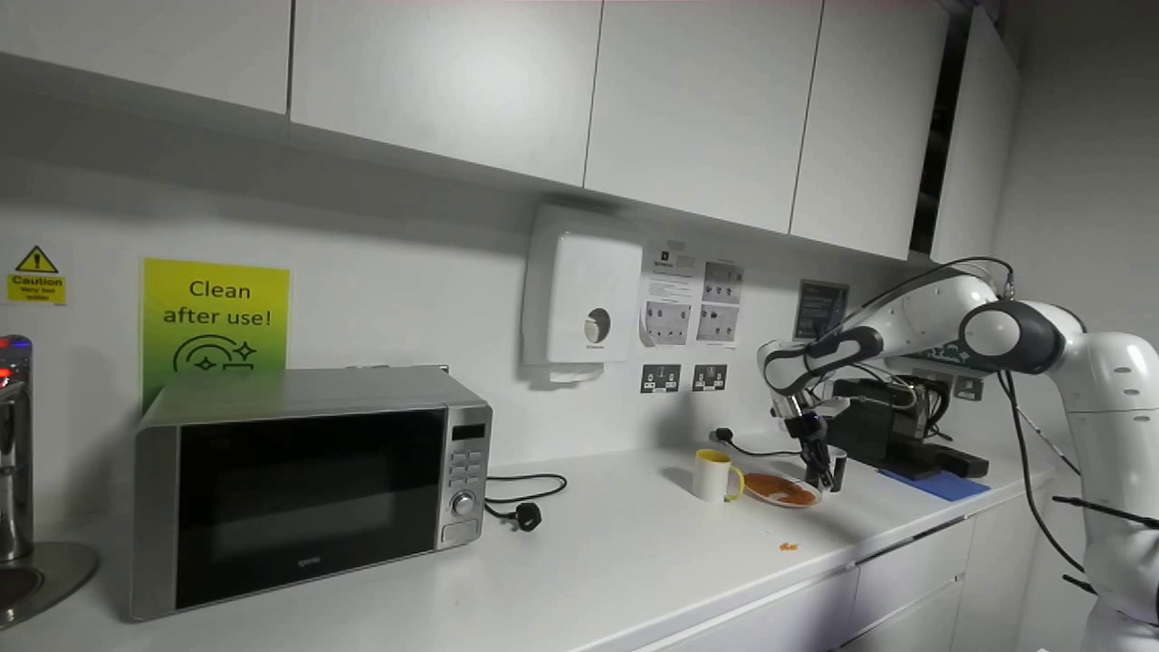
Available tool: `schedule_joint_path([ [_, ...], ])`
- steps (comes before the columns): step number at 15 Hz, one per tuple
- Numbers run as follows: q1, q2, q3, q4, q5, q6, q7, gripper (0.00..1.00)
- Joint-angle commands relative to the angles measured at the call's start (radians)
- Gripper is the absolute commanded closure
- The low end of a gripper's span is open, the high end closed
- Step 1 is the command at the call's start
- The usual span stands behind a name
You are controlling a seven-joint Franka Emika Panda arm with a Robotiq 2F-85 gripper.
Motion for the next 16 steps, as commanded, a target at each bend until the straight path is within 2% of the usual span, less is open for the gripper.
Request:
schedule_joint_path([
  [1, 0.022, -0.03, -0.002, 0.005, -0.031, -0.046, 0.096, 0.97],
  [9, 0.081, -0.082, 0.0, -0.034, -0.188, -0.049, 0.24, 0.97],
  [16, 0.086, -0.129, 0.011, -0.063, -0.231, -0.025, 0.231, 0.97],
])
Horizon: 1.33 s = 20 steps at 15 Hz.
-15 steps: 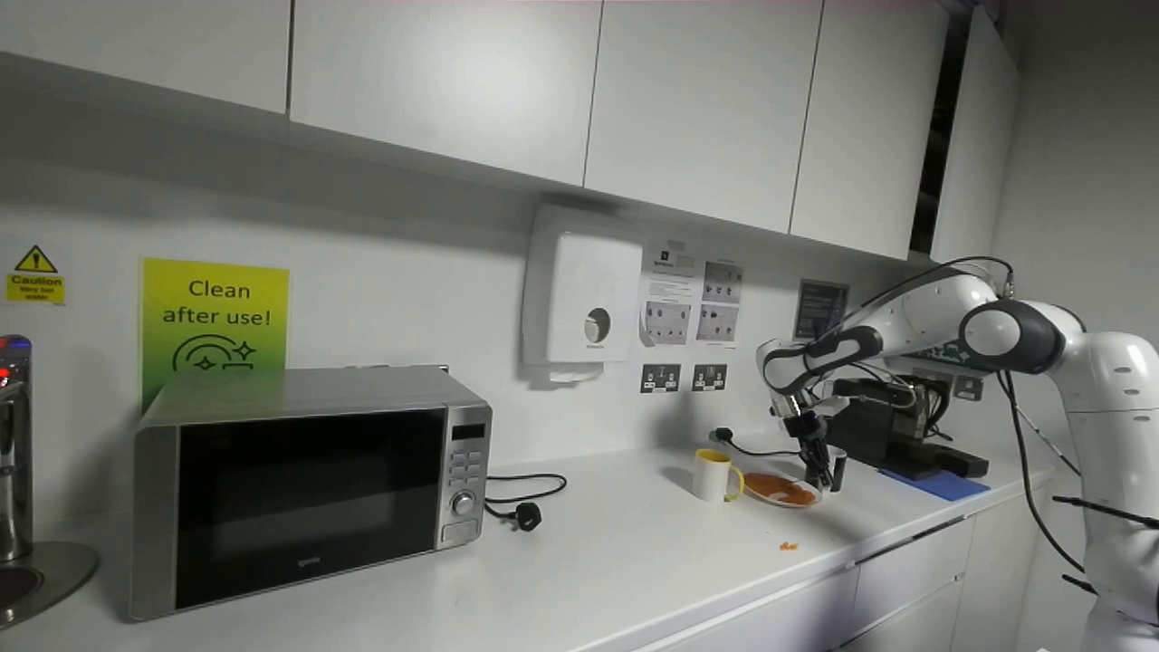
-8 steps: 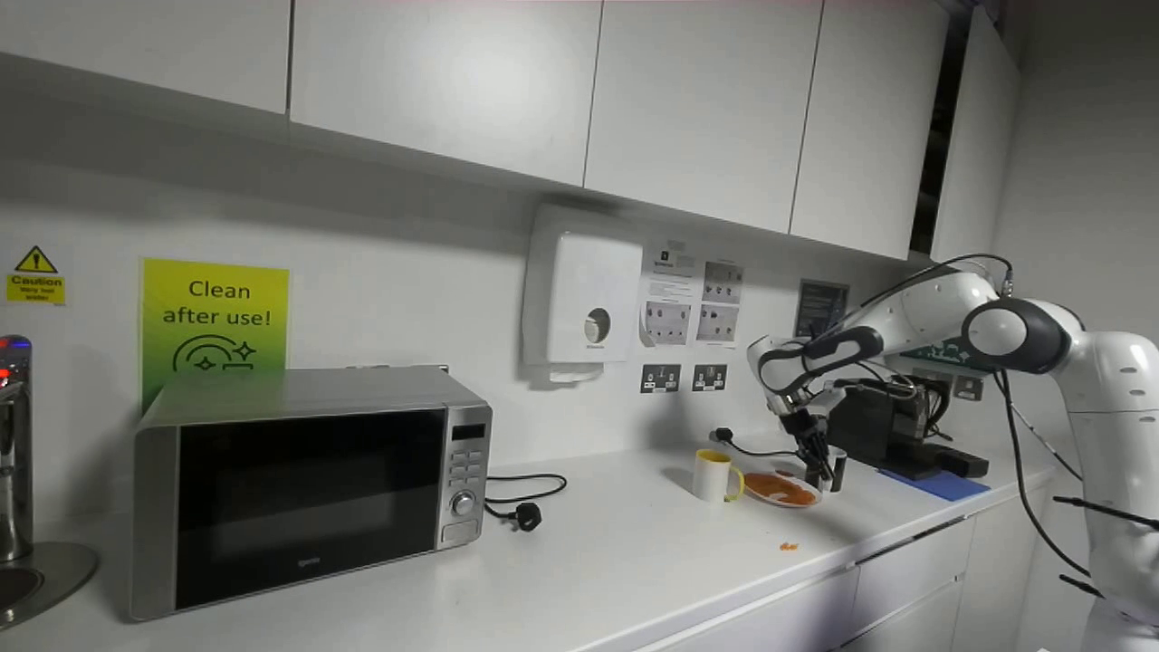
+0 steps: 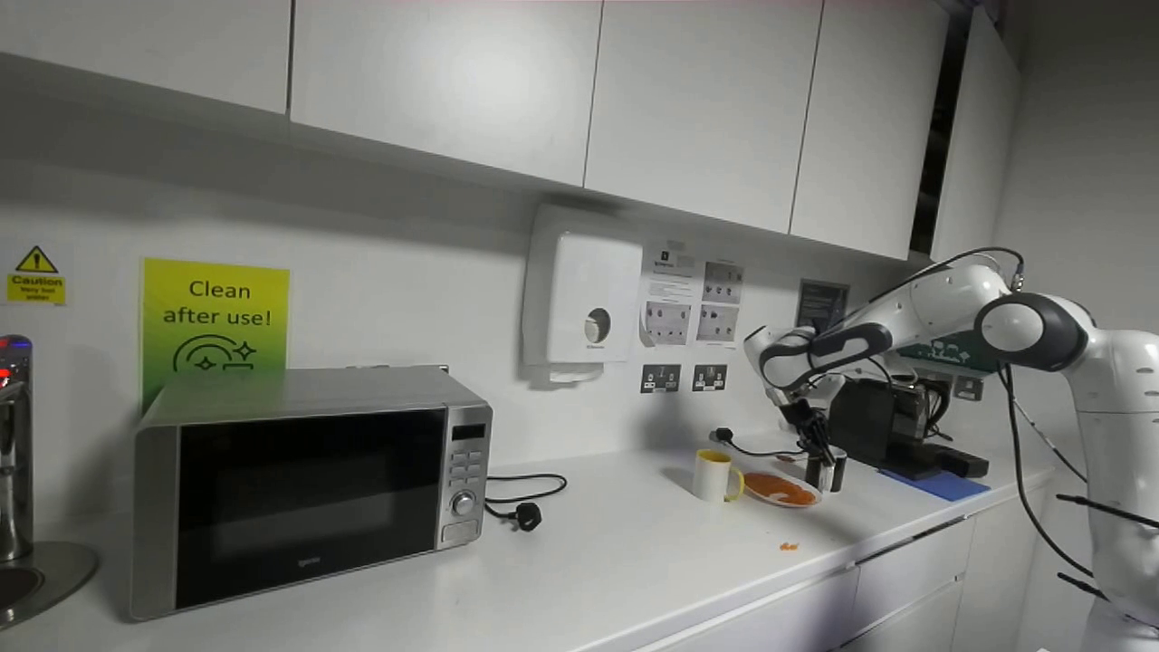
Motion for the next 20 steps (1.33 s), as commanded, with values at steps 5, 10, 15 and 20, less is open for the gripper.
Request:
schedule_joint_path([
  [5, 0.003, -0.105, 0.005, -0.093, -0.062, 0.012, 0.018, 0.97],
  [10, 0.001, -0.143, 0.006, -0.135, -0.091, 0.012, 0.032, 0.97],
  [15, -0.008, -0.182, 0.003, -0.161, -0.086, 0.019, 0.044, 0.97],
  [20, -0.028, -0.21, -0.009, -0.176, -0.081, 0.024, 0.056, 0.97],
])
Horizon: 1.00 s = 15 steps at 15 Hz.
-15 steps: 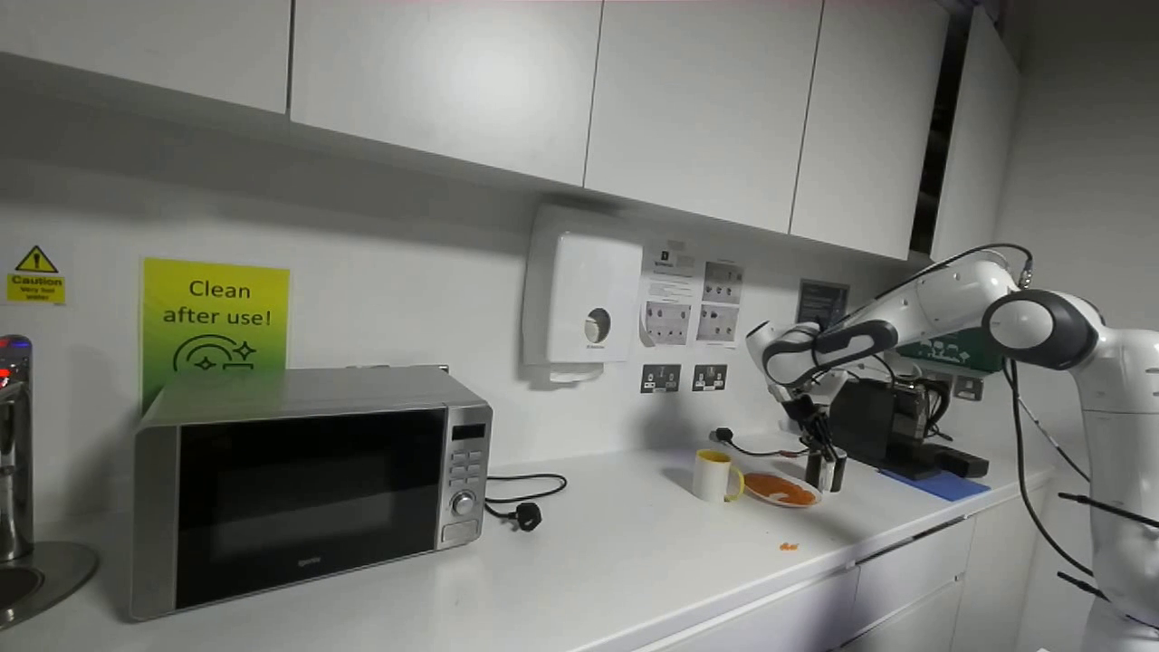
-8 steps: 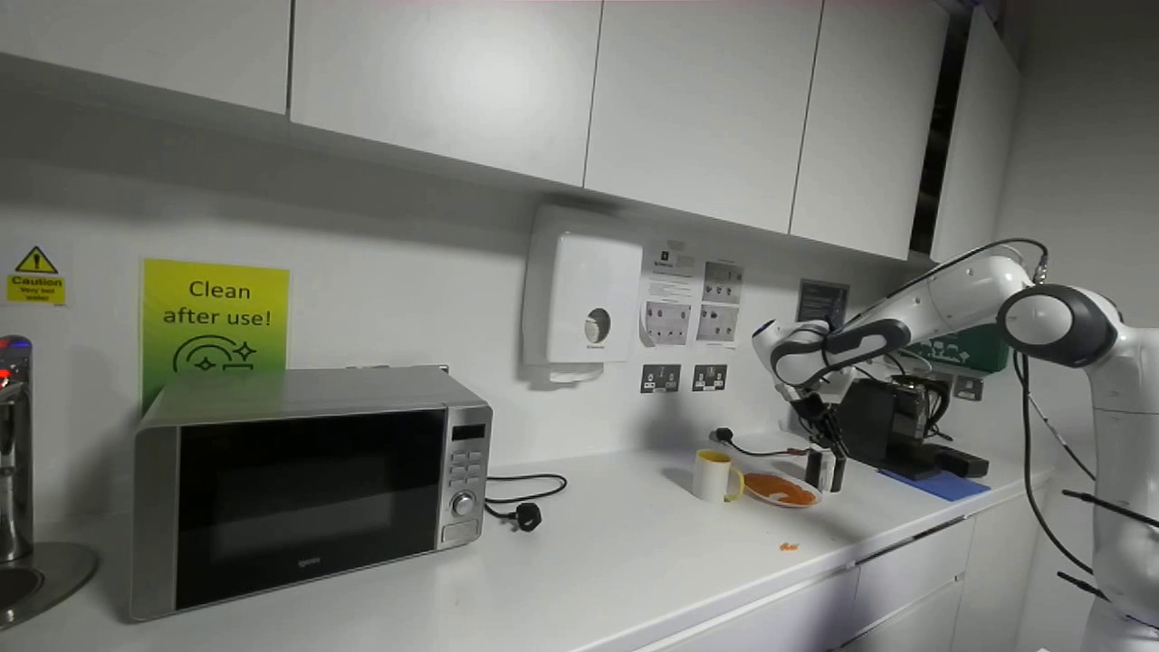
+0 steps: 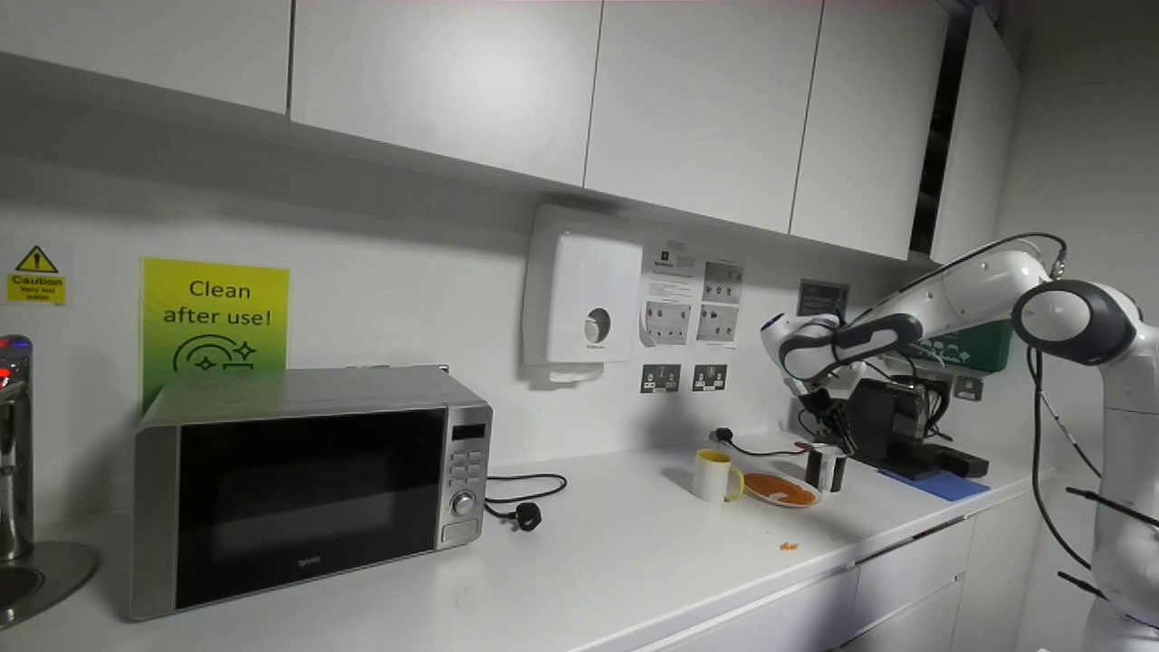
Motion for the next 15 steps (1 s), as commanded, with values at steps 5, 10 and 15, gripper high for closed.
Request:
schedule_joint_path([
  [5, -0.054, -0.072, -0.031, -0.047, -0.003, 0.022, 0.029, 0.97],
  [10, -0.091, -0.06, -0.058, -0.03, 0.004, 0.022, 0.02, 0.97],
  [15, -0.113, -0.049, -0.075, -0.015, 0.011, 0.036, 0.004, 0.97],
])
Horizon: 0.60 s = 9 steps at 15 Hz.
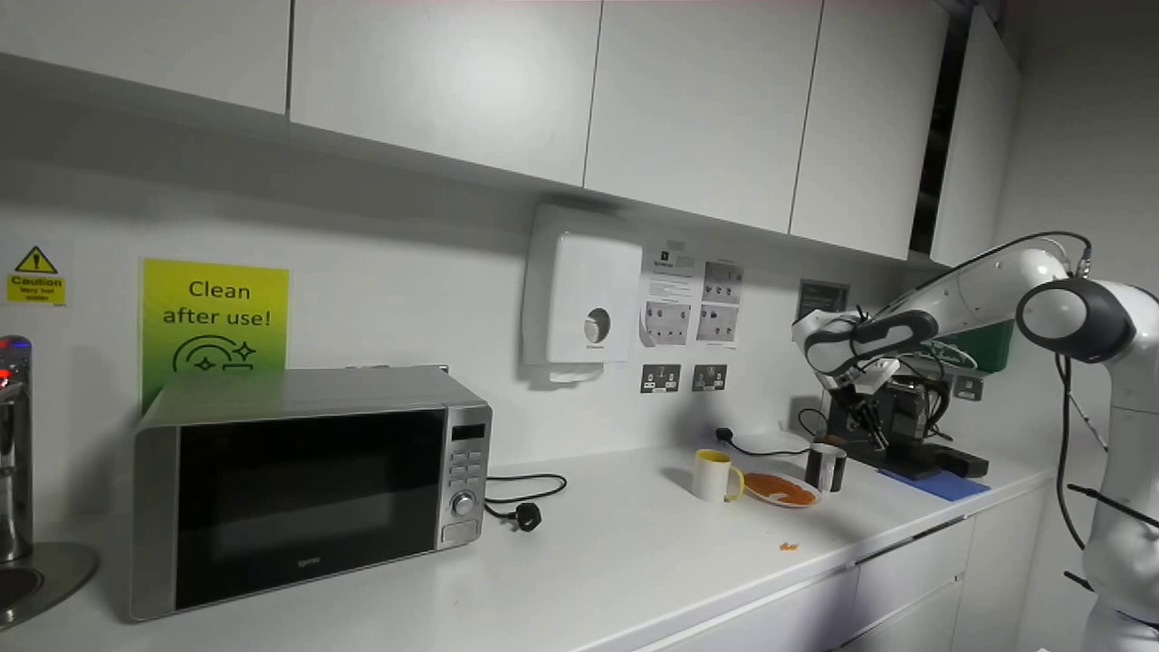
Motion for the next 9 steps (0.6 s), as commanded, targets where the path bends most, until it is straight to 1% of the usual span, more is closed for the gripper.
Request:
schedule_joint_path([
  [1, -0.021, -0.018, -0.011, 0.001, 0.012, 0.032, -0.012, 0.97],
  [9, -0.032, 0.01, -0.015, 0.052, 0.014, 0.046, -0.038, 0.97],
])
